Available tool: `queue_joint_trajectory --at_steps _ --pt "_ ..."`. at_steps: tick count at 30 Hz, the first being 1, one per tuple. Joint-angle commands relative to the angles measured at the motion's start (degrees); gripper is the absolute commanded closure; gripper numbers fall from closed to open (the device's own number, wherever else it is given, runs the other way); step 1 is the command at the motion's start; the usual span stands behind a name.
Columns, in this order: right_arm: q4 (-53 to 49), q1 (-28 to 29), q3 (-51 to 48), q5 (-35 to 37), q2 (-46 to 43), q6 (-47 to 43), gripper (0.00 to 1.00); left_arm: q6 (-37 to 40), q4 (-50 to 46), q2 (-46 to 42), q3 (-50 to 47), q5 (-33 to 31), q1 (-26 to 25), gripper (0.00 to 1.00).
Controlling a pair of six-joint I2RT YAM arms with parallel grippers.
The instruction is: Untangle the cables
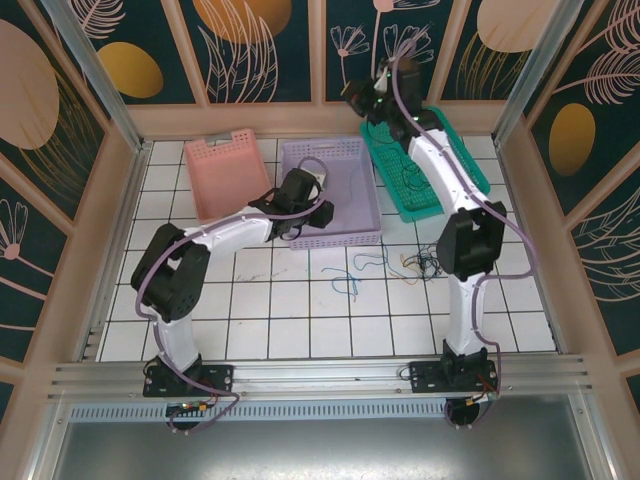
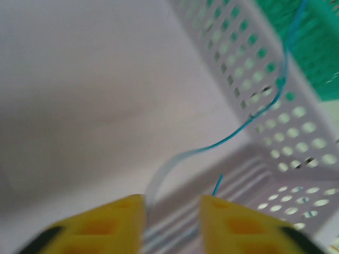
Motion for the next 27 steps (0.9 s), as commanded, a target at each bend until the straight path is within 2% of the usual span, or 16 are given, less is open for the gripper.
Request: queue_joint_trajectory --at_steps 1,4,7,14,18,20,22,24,27 --pt "-3.4 0.83 0.19 -0.95 4.03 -2.95 1.0 -2.77 -2.92 -1.69 0.57 -0.09 0.25 0.46" --pt "-6.73 1.56 1.14 -0.5 7.34 -3.79 1.0 -3.29 -2.55 -5.18 -0.45 -0.44 0.25 0.34" --pt "-8.15 1.94 1.27 -0.07 9.49 -4.22 1.0 -3.86 -2.4 -8.38 -1.01 1.11 0.25 0.33" --pt "-11.51 2.68 4.73 -1.08 14.63 -3.9 1.0 -9.38 -4.49 -15.72 -1.57 -4.2 1.14 0.34" --pt "-15.55 4.02 12.7 -3.86 18.38 -5.59 0.82 -12.84 -5.81 -17.31 -2.53 -3.31 3.19 0.36" --pt "-16.48 4.56 15.65 -5.99 19.76 -5.44 0.81 -13.71 -5.88 -17.91 -3.65 -2.9 3.81 0.37" --pt "-16.46 4.88 17.21 -8.27 20.93 -4.12 0.88 -14.61 -5.45 -18.53 -4.92 -2.88 4.21 0.38" --pt "-16.4 5.56 16.86 -8.94 21.21 -3.96 0.88 -15.13 -5.22 -19.01 -5.74 -3.25 4.47 0.38" --pt "-17.46 6.48 15.64 -8.45 21.11 -5.39 0.7 -15.79 -5.47 -19.17 -5.89 -3.38 4.85 0.38"
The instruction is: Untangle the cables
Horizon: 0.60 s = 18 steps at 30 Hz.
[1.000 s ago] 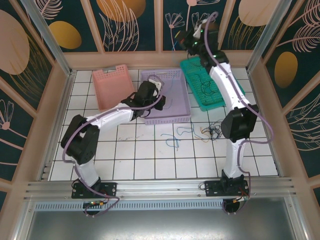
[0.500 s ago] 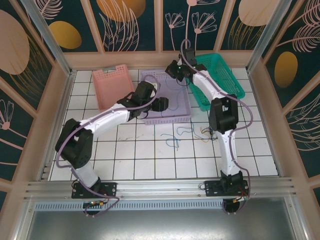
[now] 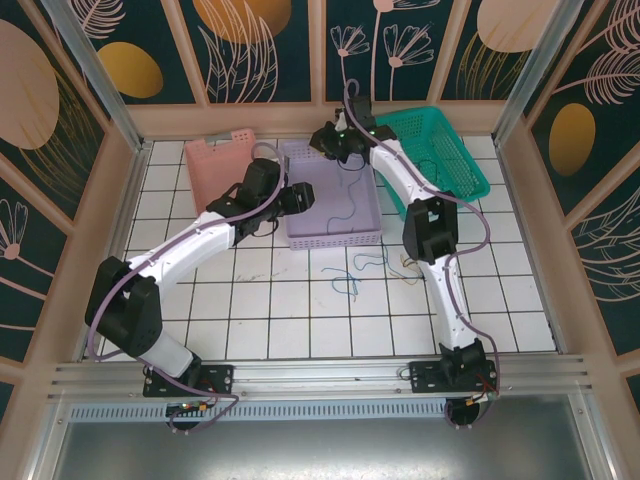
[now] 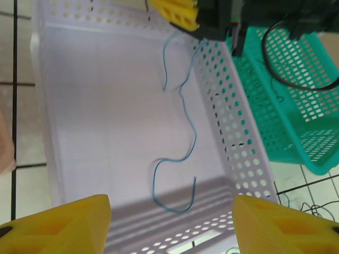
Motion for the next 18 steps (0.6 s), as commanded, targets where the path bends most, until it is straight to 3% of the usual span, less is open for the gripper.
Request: queue_joint_trajectory --at_steps 1,7,11,18 --pt "-3.68 1.04 0.78 -1.5 0.83 -1.48 0.67 -1.98 -1.0 -1.53 -0.31 -0.66 0.41 0.38" --pt "-0.53 1.02 -7.95 7.54 -9.36 -5.52 0.5 -4.2 -1.07 -3.94 -1.1 -0.83 0.74 0.37" --pt "4.91 0.73 -21.23 13.24 -21.43 -6.29 0.52 -5.01 -0.68 -5.49 -2.25 2.01 0.88 0.4" --pt "13.52 -1.86 -57.03 22.45 -49.96 0.29 0.64 1.15 2.33 -10.59 -9.45 10.09 -1.7 0.53"
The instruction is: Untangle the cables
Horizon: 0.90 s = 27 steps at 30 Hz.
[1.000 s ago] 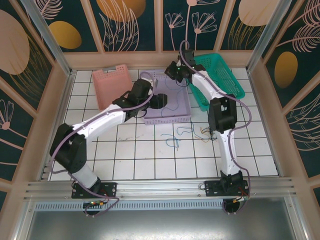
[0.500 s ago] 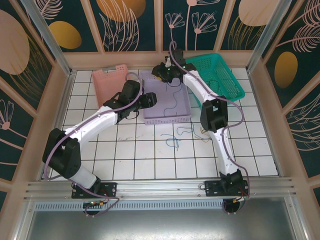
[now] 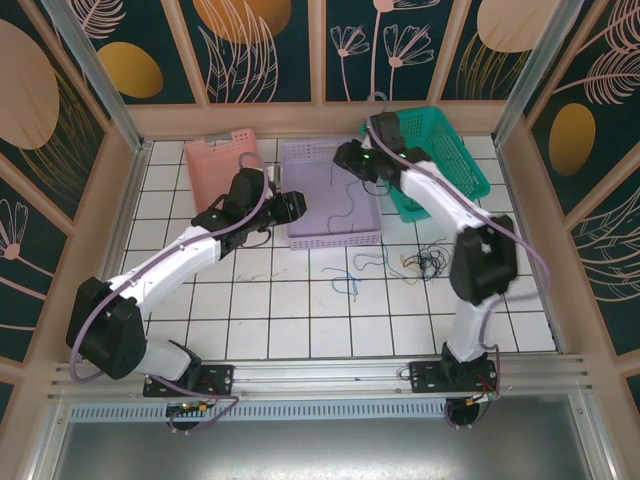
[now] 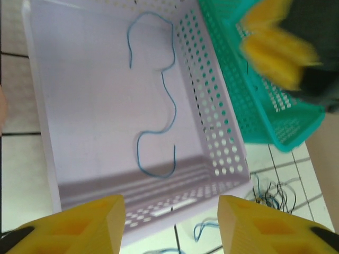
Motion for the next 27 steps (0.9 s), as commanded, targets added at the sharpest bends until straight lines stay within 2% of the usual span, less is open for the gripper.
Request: queue_joint_trajectory --at_steps 1,5,9,11,14,17,22,27 --pt "3.63 -2.7 -13.31 6.35 -12.82 4.63 0.65 5.1 0.39 -2.65 -2.43 4.04 -3.02 0.53" --pt "-2.91 -5.74 -27.49 2.85 -24.18 9.07 0.65 6.67 -1.68 -3.04 -6.22 4.29 -7.15 0.58" --pt "-2.3 -3.99 -39.6 -1.82 -31.19 12.49 0.61 0.1 1.15 -2.85 -12.23 4.4 -8.83 0.6" --pt "-1.95 -3.0 -43.45 -5.79 -30.94 14.91 0.58 -5.11 3.87 -2.55 -14.88 4.55 -8.89 0.6" --pt "1.12 0.15 -47.27 -8.02 -30.84 18.96 0.54 -12.08 9.66 -2.46 -18.98 5.37 -8.93 0.61" --pt "5.92 2.97 -51.12 -10.96 -29.68 25.17 0.51 -16.34 12.51 -1.85 -20.15 5.26 -8.92 0.61" --pt "12.5 6.24 -55.68 -12.87 -28.66 34.01 0.48 -18.27 12.39 -1.41 -20.03 5.36 -8.99 0.61" --pt "12.96 7.79 -55.51 -12.8 -25.29 36.56 0.51 -17.08 10.97 -2.75 -20.19 4.41 -8.95 0.61"
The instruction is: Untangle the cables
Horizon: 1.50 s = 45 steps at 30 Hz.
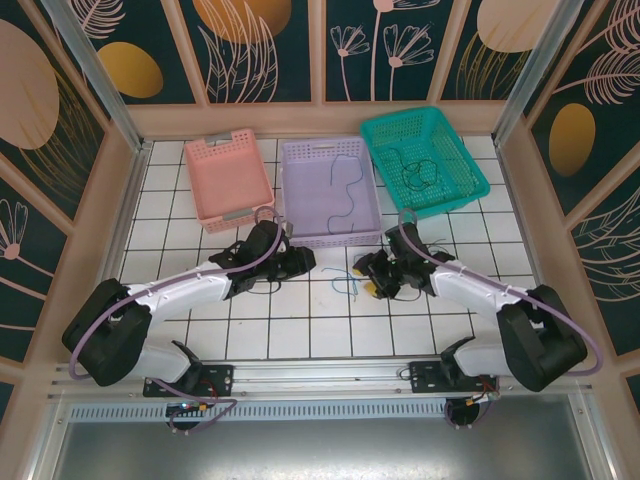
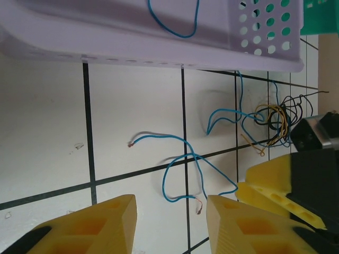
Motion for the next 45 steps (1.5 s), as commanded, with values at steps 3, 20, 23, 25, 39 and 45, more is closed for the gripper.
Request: queue_joint_trajectory --at_steps 3,20,23,25,39,45 --pt "5.06 1.6 -0.18 -1.02 3.79 5.35 0.55 -0.66 0.57 -1.73 -0.63 -0.31 -0.11 0.61" --pt "-11.73 4.96 13.02 0.94 -1.17 -15.23 1.0 -5.51 -12.42 -9.56 6.83 -6.27 -0.08 0.45" --pt "-14.98 4.96 17.62 3.14 -3.08 -17.11 1.0 -12.11 -17.02 -11.07 11.73 -8.41 0.04 0.39" --pt "-14.64 4.92 20.13 4.66 -3.71 -17.37 1.0 -15.03 -19.87 -11.12 14.82 -9.36 0.15 0.38" --pt "-1.74 4.66 28.46 8.54 0.49 -16.56 1.0 -60.6 -3.27 -15.49 6.52 -3.27 5.13 0.36" --pt "1.48 4.79 27.74 5.02 2.19 -15.76 1.0 -69.84 1.03 -13.19 7.31 -8.8 5.13 0.3"
